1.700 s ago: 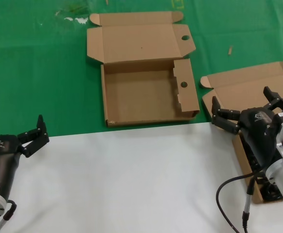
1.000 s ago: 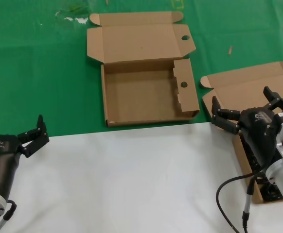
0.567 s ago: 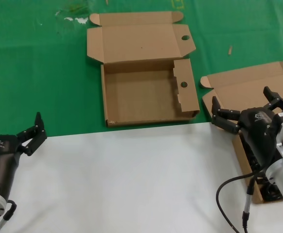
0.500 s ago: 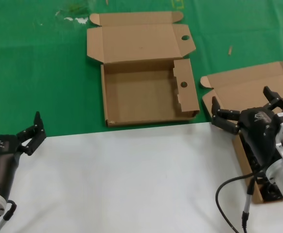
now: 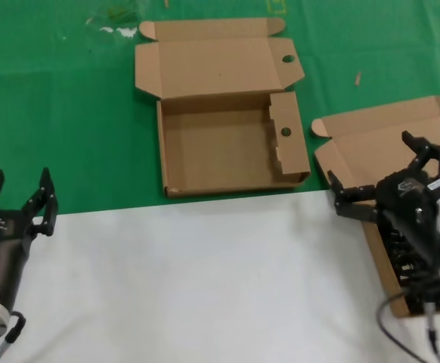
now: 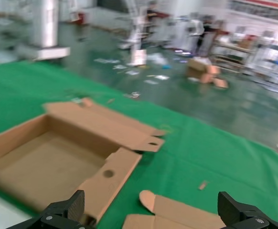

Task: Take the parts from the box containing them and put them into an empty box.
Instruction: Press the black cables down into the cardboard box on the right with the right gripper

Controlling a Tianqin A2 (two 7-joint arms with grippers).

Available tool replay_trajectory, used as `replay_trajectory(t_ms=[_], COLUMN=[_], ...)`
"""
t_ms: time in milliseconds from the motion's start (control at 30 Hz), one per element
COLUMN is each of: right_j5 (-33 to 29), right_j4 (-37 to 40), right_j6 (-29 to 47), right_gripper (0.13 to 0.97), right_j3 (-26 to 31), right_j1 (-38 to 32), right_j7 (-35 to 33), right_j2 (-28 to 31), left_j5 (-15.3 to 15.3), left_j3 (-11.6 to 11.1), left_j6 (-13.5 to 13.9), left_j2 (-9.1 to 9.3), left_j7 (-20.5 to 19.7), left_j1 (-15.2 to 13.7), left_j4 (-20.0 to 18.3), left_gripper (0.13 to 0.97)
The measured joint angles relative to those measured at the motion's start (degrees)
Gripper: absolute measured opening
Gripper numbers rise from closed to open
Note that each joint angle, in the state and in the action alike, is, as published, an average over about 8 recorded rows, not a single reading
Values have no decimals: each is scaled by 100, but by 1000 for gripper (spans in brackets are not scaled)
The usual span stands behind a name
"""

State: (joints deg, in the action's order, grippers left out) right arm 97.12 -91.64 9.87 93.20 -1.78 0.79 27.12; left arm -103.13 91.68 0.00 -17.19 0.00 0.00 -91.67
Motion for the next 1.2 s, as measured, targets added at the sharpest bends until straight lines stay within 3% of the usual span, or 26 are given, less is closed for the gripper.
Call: replay_trajectory(t_ms=[100, 267, 500, 600, 833, 1200], right_j5=[-266, -568, -724, -826, -1285, -2177], right_j4=[-116, -201, 61, 260, 876, 2075], right_j6=[327, 1157, 2645, 3283, 4528, 5457], right_gripper=[966, 966, 966, 966, 963, 918], right_j3=[103, 219, 528, 734, 1278, 1957], right_j1=[-2, -132, -753, -1141, -2205, -3775], right_j7=[379, 703, 480, 306, -25, -130], right_j2=[619, 1693, 2929, 3263, 3529, 3023], left_j5=[0, 0, 0, 0, 0, 0], left_j3=[0, 0, 0, 0, 0, 0], left_j6=[0, 0, 0, 0, 0, 0], left_j2=[0, 0, 0, 0, 0, 0], left_j7=[0, 0, 0, 0, 0, 0], left_j1=[0, 0, 0, 0, 0, 0], left_j4=[0, 0, 0, 0, 0, 0], left_gripper=[445, 424, 276, 251, 175, 140])
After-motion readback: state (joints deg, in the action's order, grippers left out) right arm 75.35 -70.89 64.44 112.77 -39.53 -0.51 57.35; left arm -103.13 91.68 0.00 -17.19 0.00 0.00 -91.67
